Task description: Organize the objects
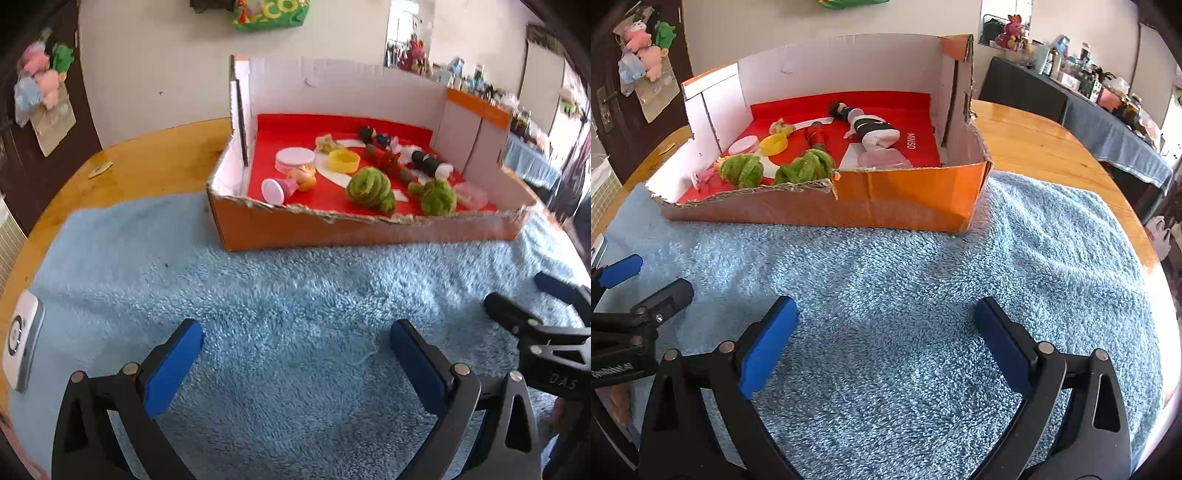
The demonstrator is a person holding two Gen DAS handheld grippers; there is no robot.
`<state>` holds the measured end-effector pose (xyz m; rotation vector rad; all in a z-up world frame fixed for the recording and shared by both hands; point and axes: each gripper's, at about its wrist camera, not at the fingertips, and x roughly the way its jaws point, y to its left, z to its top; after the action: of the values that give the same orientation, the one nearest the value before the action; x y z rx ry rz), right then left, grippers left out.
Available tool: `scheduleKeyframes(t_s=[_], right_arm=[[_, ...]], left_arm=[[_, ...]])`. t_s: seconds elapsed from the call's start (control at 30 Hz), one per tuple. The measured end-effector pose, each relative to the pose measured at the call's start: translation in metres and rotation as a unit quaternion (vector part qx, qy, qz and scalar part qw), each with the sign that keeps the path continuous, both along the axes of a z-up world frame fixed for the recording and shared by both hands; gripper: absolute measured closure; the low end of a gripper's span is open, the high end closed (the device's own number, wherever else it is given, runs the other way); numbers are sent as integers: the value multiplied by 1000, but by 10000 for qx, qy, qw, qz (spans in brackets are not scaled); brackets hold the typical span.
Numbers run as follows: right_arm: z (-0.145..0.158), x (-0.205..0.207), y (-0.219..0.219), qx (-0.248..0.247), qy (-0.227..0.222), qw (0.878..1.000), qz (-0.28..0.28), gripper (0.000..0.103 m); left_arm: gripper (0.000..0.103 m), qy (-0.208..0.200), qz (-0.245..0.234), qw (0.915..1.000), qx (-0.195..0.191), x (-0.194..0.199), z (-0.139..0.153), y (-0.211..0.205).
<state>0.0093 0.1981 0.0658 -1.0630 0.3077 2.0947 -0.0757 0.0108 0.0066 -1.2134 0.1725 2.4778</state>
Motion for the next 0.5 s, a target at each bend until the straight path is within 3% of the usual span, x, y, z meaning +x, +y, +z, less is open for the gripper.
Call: scheduleKeyframes(t_s=[0.5], right_arm=[[1, 2, 0, 63, 151, 9999, -43, 0]], left_arm=[[0, 23, 135, 9999, 56, -2, -2, 0]])
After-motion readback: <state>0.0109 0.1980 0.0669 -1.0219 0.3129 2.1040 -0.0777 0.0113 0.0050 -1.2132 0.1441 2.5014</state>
